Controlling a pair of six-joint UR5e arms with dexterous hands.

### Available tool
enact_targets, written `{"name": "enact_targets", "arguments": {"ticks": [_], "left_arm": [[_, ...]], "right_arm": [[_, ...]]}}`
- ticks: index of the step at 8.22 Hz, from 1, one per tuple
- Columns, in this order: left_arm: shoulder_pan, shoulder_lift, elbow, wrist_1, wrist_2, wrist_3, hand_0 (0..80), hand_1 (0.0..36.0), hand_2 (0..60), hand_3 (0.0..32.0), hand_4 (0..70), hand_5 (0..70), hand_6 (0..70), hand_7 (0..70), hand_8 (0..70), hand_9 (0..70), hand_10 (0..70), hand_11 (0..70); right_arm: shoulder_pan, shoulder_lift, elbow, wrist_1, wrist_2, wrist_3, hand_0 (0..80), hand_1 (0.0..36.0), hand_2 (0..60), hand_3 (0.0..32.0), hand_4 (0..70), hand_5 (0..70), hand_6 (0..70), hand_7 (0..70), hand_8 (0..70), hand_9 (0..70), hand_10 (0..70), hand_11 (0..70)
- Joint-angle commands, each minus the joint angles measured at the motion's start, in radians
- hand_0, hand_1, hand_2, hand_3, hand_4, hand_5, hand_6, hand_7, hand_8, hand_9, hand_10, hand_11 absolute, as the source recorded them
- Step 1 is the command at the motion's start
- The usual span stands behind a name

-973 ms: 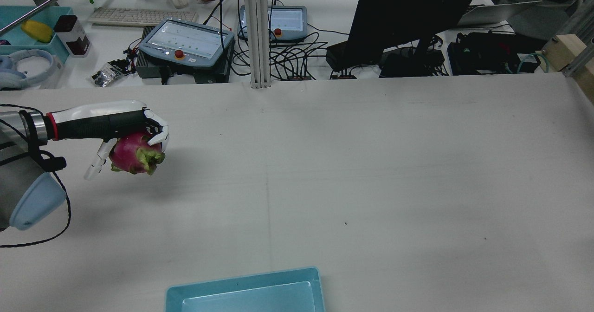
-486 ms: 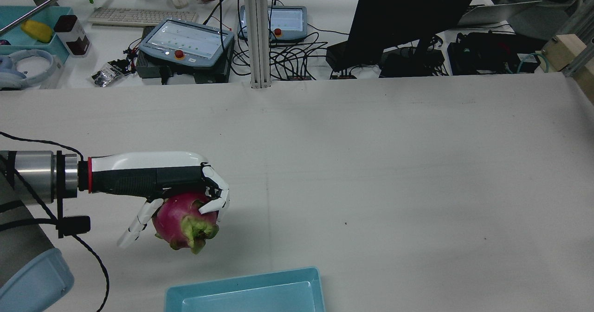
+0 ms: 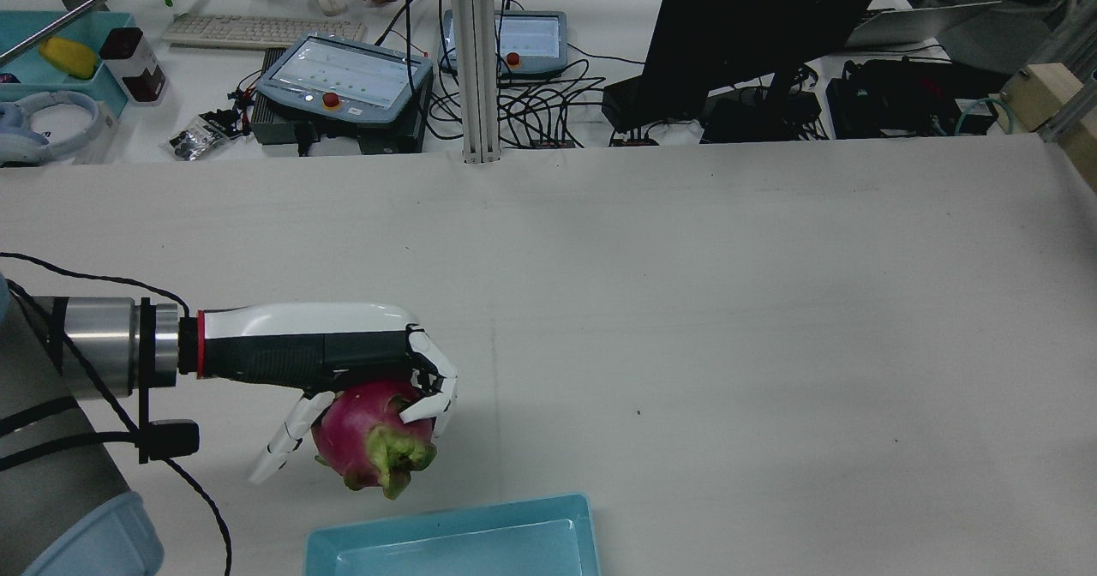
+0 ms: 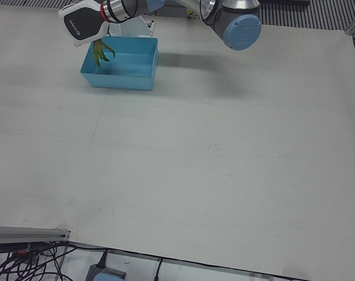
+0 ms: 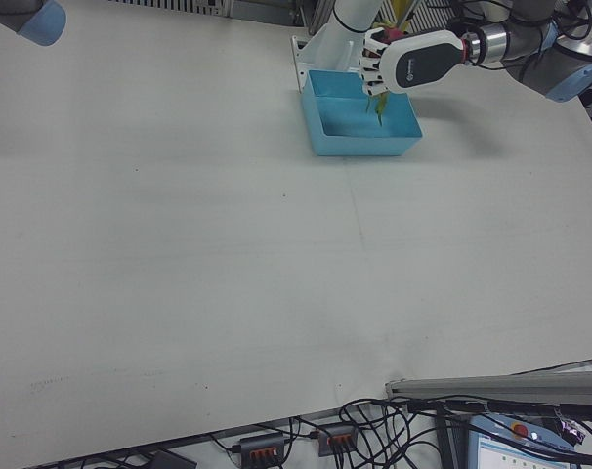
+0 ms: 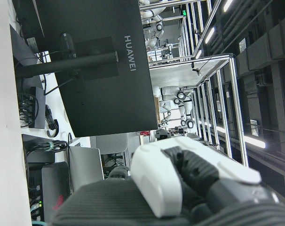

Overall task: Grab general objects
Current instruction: 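Carry the dragon fruit with the left hand over the blue tray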

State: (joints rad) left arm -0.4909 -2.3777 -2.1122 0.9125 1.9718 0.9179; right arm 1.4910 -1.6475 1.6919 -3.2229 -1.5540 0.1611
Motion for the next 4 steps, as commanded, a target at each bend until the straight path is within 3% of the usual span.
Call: {"name": "enact_targets", "arguments": {"ticks": [1,2,3,4], "left_arm": [[0.080,-0.031,-0.002,0.020,-0.025,0.007,80.0,36.0,60.0,0.0,62.7,70.0,61.1,70.0,40.9,57.8,38.6,57.6],[0.100,-0.029,-0.002,0.028,-0.024,0.016,80.0,36.0,28.1,2.2,41.2,70.0,38.6,70.0,23.1,38.0,24.3,39.3],[0.107,-0.029,-0.003,0.034,-0.025,0.019,80.0,33.2,1.7,13.2,25.4,70.0,15.8,37.6,5.3,11.6,10.9,19.3],[0.109,-0.025,-0.003,0.034,-0.025,0.019,80.0,30.3,0.0,13.4,19.1,70.0,10.3,23.8,1.3,4.9,5.6,11.6]], "right_arm": [[0.000,0.000,0.000,0.000,0.000,0.000,0.0,0.0,0.0,0.0,0.0,0.0,0.0,0.0,0.0,0.0,0.0,0.0],[0.000,0.000,0.000,0.000,0.000,0.000,0.0,0.0,0.0,0.0,0.0,0.0,0.0,0.0,0.0,0.0,0.0,0.0],[0.000,0.000,0.000,0.002,0.000,0.000,0.0,0.0,0.0,0.0,0.0,0.0,0.0,0.0,0.0,0.0,0.0,0.0],[0.000,0.000,0.000,0.000,0.000,0.000,0.0,0.0,0.0,0.0,0.0,0.0,0.0,0.0,0.0,0.0,0.0,0.0]]}}
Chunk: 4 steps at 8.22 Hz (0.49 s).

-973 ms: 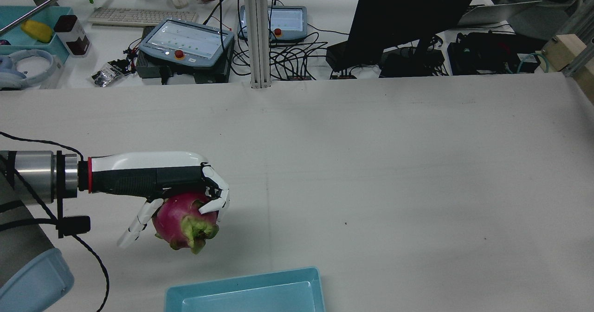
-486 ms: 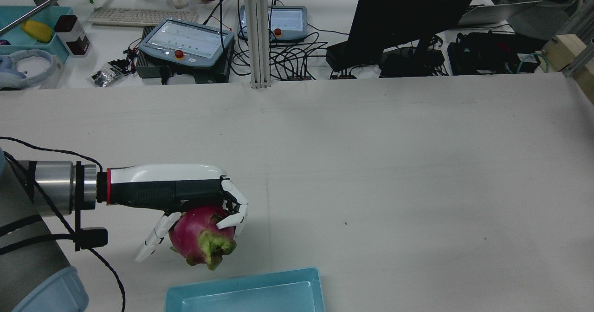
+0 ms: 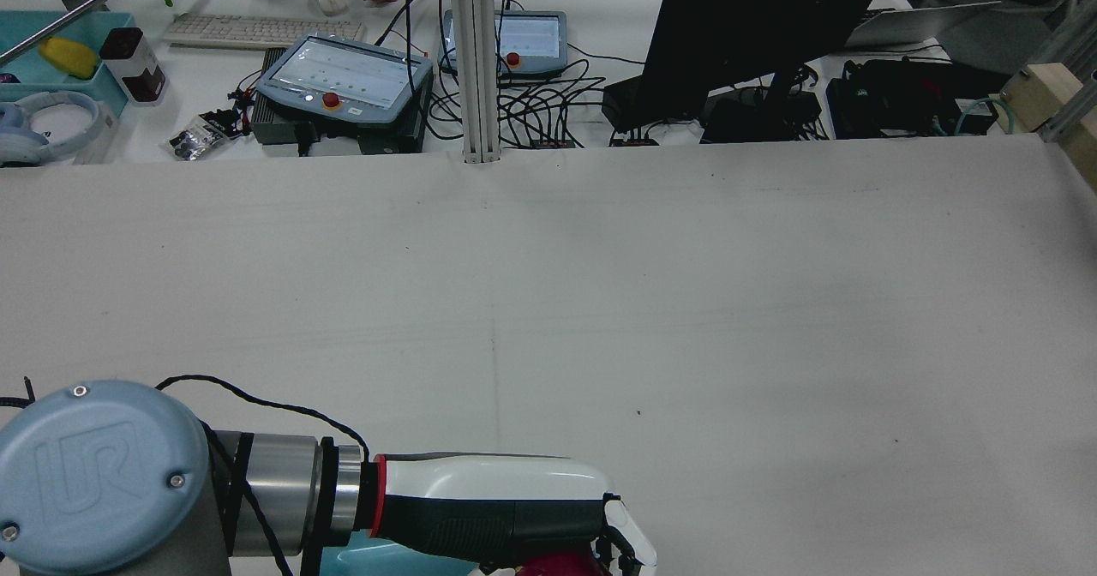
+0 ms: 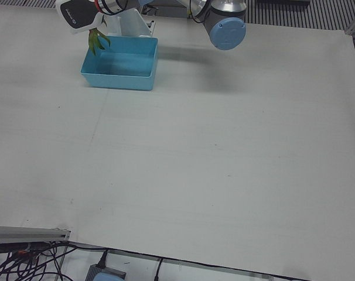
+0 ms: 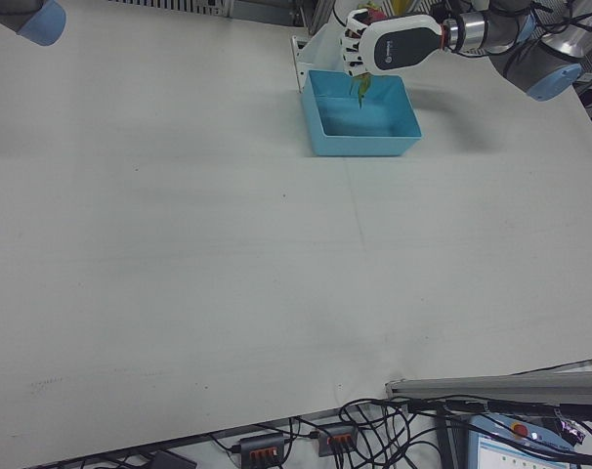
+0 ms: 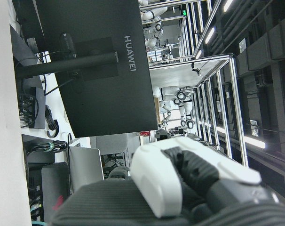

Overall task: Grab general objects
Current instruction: 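Carry the dragon fruit with the left hand over the blue tray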

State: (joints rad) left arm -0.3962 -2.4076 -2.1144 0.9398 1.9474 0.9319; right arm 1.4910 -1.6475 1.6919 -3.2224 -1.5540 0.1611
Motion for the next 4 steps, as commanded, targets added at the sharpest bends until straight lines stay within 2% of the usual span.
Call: {"name": "enact_targets", "arguments": {"ticks": [1,3,4], "left_arm": [[0.014,0.008,-0.001,0.007,-0.001,0.005,80.0,28.6,0.0,18.0,4.5,70.0,4.9,12.4,0.0,1.1,2.3,7.1],[0.010,0.039,-0.012,0.014,-0.004,0.008,80.0,27.5,0.0,16.6,0.0,70.0,2.2,10.4,0.0,0.6,0.0,3.6],[-0.001,0.068,-0.034,0.019,-0.002,0.008,80.0,26.9,0.0,19.0,0.0,70.0,1.6,12.3,0.0,1.0,1.3,5.6]], "right_arm": [[0.000,0.000,-0.001,0.000,0.000,0.000,0.0,0.0,0.0,0.0,0.0,0.0,0.0,0.0,0.0,0.0,0.0,0.0],[0.000,0.000,-0.001,0.001,0.000,0.000,0.0,0.0,0.0,0.0,0.0,0.0,0.0,0.0,0.0,0.0,0.0,0.0],[0.000,0.000,-0.001,0.001,0.000,0.000,0.0,0.0,0.0,0.0,0.0,0.0,0.0,0.0,0.0,0.0,0.0,0.0]]}}
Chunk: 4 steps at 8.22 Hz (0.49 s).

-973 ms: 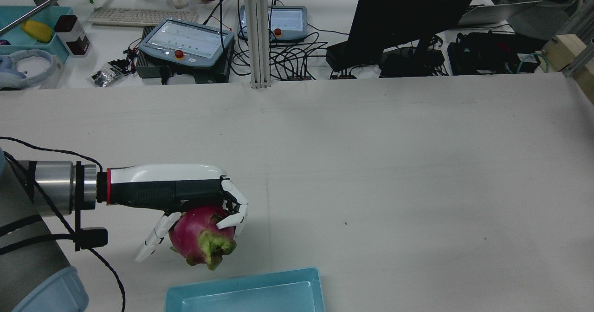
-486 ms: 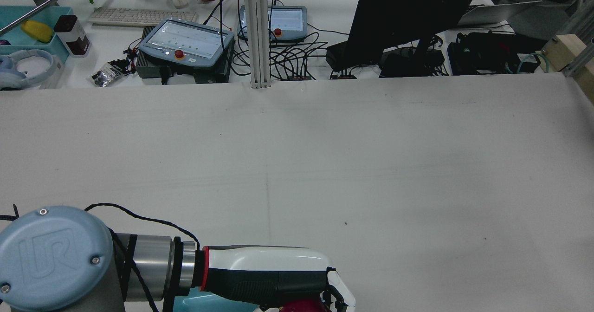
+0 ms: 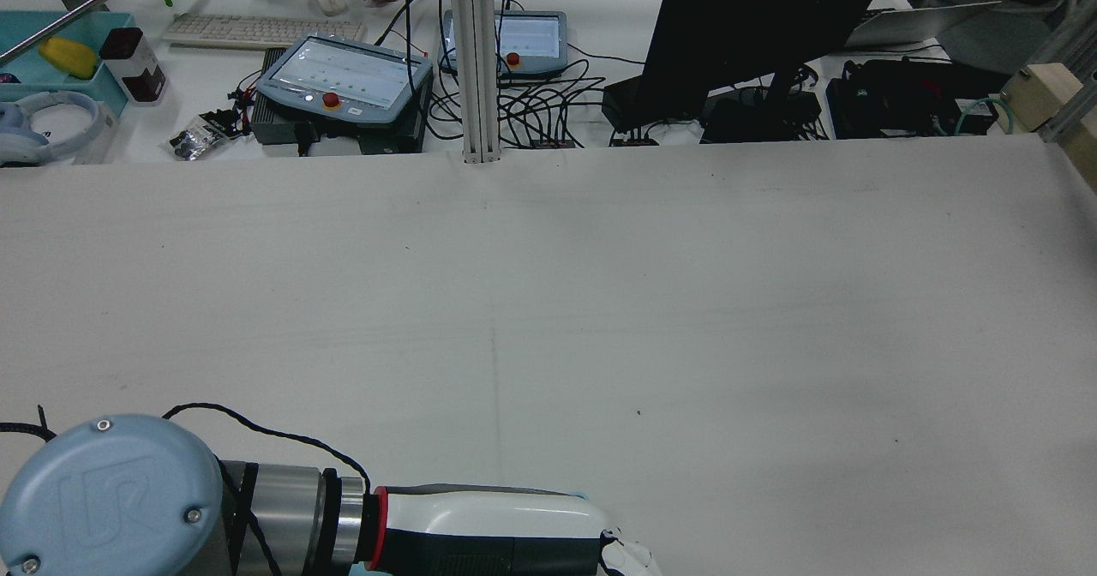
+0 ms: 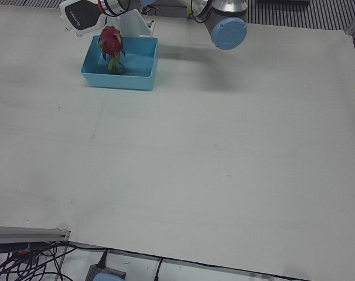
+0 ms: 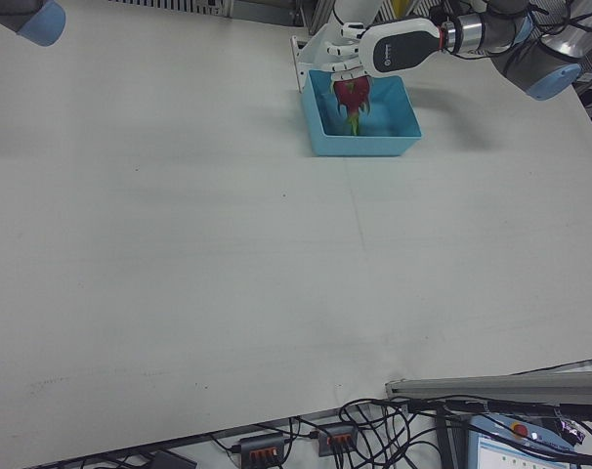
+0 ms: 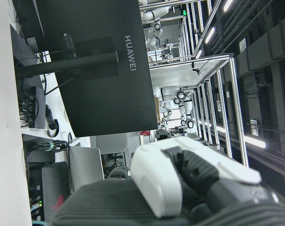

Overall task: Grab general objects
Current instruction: 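Open the left hand to release the fruit into the tray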

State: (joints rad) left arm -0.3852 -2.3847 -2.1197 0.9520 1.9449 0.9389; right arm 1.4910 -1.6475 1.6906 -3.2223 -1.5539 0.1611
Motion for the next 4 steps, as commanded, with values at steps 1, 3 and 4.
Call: {"name": "enact_targets", "arguments": {"ticks": [1,3,4], "left_arm": [[-0.058,0.103,-0.046,0.002,0.003,0.001,80.0,26.7,0.0,21.6,0.0,70.0,2.4,17.4,0.0,2.8,3.9,9.4],[-0.264,0.218,-0.036,-0.097,0.067,-0.015,80.0,25.4,0.0,18.0,0.0,70.0,6.1,24.3,1.9,7.3,6.8,13.5],[-0.408,0.267,-0.004,-0.151,0.086,-0.023,80.0,24.1,0.0,13.2,9.2,70.0,11.3,32.9,6.8,12.5,12.6,21.3]], "right_arm": [[0.000,0.000,0.000,0.001,0.000,0.000,0.0,0.0,0.0,0.0,0.0,0.0,0.0,0.0,0.0,0.0,0.0,0.0],[0.000,0.000,0.000,0.001,0.000,0.000,0.0,0.0,0.0,0.0,0.0,0.0,0.0,0.0,0.0,0.0,0.0,0.0],[0.000,0.000,0.000,0.001,0.002,0.000,0.0,0.0,0.0,0.0,0.0,0.0,0.0,0.0,0.0,0.0,0.0,0.0]]}}
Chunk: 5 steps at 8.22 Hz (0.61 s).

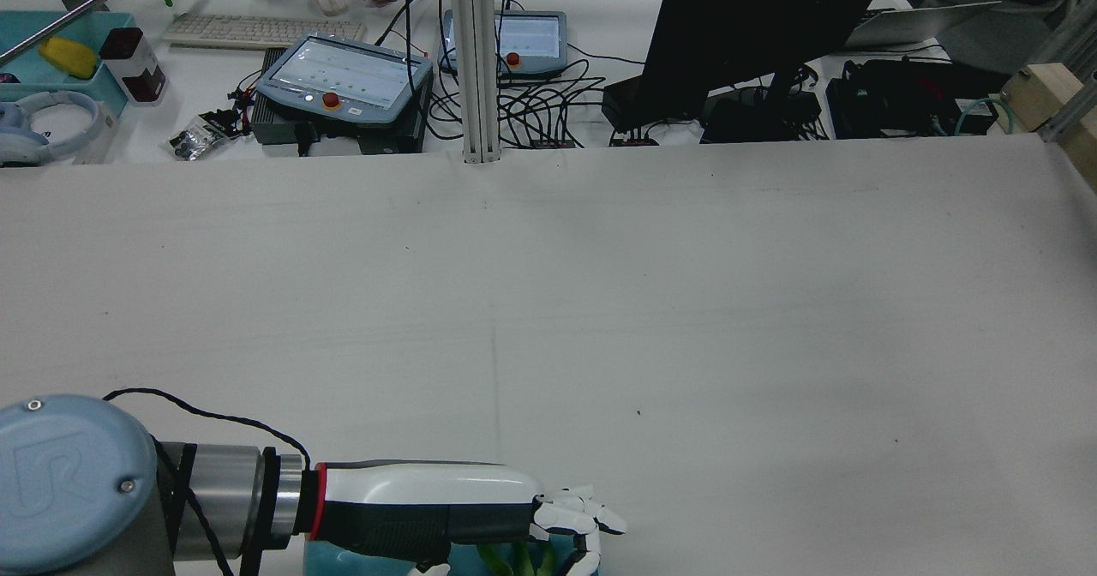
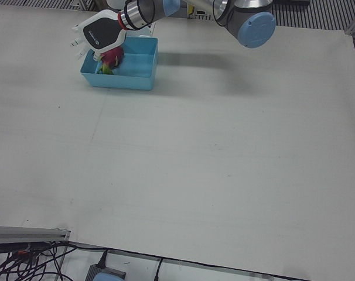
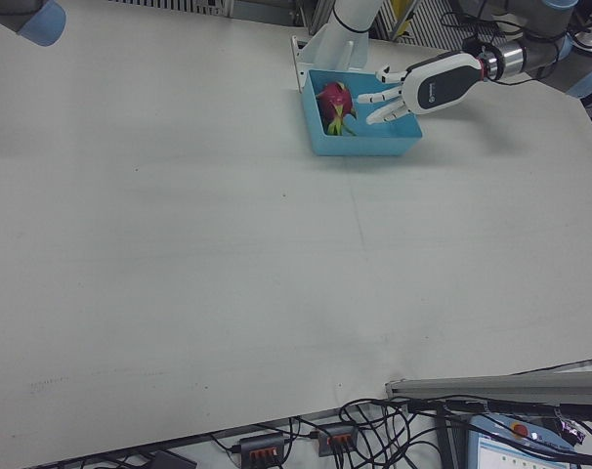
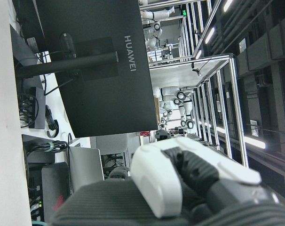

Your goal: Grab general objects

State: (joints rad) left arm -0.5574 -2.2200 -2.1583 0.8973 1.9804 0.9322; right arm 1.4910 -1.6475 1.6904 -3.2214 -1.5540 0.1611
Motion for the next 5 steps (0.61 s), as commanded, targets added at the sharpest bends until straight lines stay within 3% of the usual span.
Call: {"name": "enact_targets", "arguments": {"ticks": [1,2,3,4,5], "left_arm": [[-0.384,0.106,0.137,-0.189,0.081,-0.035,72.6,16.0,0.0,0.0,28.7,70.0,24.1,47.7,23.4,26.1,24.2,36.9],[-0.488,0.106,0.223,-0.280,0.077,-0.070,77.7,17.4,0.0,0.0,34.9,70.0,30.5,53.3,26.2,31.8,29.8,44.4],[-0.560,0.097,0.303,-0.340,0.054,-0.099,80.0,20.3,0.0,0.0,41.0,70.0,39.2,61.4,26.0,39.1,39.9,57.8],[-0.637,0.100,0.363,-0.389,-0.074,-0.111,79.3,16.3,0.0,0.0,41.9,70.0,46.6,67.9,32.6,46.6,47.7,68.8],[-0.648,0.162,0.446,-0.563,-0.216,-0.241,80.0,16.9,0.0,0.0,40.5,70.0,47.0,66.9,33.1,46.9,47.0,67.8]], "right_arm": [[0.000,0.000,0.000,0.000,0.002,0.000,0.0,0.0,0.0,0.0,0.0,0.0,0.0,0.0,0.0,0.0,0.0,0.0],[0.000,0.000,0.000,0.000,0.002,0.000,0.0,0.0,0.0,0.0,0.0,0.0,0.0,0.0,0.0,0.0,0.0,0.0],[0.000,0.000,0.000,0.000,0.002,0.000,0.0,0.0,0.0,0.0,0.0,0.0,0.0,0.0,0.0,0.0,0.0,0.0],[0.000,0.000,0.000,0.000,0.002,0.000,0.0,0.0,0.0,0.0,0.0,0.0,0.0,0.0,0.0,0.0,0.0,0.0],[0.000,0.000,0.000,0.000,0.002,0.000,0.0,0.0,0.0,0.0,0.0,0.0,0.0,0.0,0.0,0.0,0.0,0.0]]}}
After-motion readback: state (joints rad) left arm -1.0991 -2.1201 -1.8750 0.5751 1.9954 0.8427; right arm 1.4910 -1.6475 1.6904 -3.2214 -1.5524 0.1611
